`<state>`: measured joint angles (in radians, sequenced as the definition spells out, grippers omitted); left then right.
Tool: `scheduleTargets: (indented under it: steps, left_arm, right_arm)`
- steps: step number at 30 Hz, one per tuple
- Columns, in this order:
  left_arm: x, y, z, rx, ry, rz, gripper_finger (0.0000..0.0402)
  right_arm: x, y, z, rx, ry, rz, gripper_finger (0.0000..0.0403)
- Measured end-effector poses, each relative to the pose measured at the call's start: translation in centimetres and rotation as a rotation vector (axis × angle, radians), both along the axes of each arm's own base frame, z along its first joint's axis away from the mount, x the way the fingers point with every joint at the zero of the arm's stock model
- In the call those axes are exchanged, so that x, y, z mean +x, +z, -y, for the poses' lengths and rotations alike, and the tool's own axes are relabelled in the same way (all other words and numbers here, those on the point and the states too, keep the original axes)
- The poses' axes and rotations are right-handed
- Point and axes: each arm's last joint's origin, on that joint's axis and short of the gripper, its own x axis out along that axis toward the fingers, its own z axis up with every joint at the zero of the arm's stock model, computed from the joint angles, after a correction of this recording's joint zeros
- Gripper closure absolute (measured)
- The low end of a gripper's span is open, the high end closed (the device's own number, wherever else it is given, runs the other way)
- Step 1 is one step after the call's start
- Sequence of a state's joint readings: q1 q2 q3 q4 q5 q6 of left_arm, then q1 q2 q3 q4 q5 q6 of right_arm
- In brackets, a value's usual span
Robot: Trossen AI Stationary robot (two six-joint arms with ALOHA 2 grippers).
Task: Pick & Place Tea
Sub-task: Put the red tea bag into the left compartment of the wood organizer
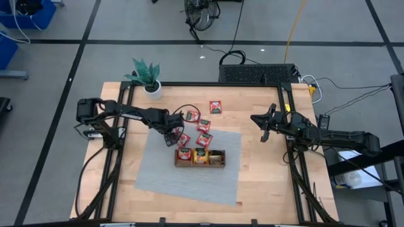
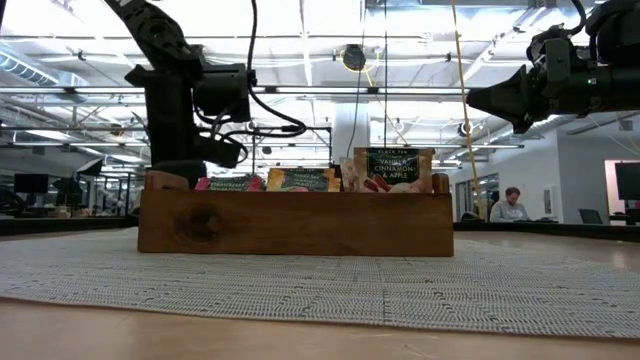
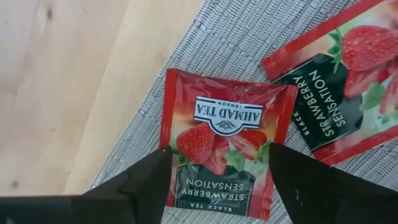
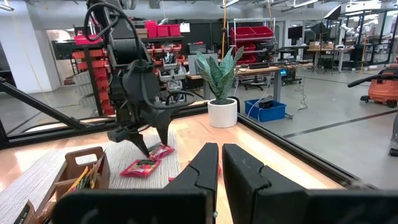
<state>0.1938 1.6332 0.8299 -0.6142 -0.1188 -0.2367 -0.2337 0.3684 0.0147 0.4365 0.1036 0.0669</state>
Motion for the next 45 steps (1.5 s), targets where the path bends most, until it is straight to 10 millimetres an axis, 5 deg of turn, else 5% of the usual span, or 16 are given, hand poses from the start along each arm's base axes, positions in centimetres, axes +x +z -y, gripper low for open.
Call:
scheduleTargets:
  steps: [9,23,36,45]
  left_arm:
    - [-0.5,-0.7,-0.3,-0.034,0.021,0.010,0.0182]
    - [-0.3,-0.5,-0.3,-0.053,0.003,0.022,0.0394]
    - [2.2,2.9,0.8,0.093,-0.088,0.018,0.0392]
    - [1.1,2.0,-0.7,-0.005,0.139,0.016,0.0222]
  right_arm:
    - [0.0,0.0,0.0,0.000,0.000,0.000,0.0390]
    - [0.0,0.0,0.0,0.000,0.000,0.000,0.0390]
    - [0.0,0.0,0.0,0.000,0.000,0.000,0.0390]
    - [0.0,0.0,0.0,0.000,0.000,0.000,0.0389]
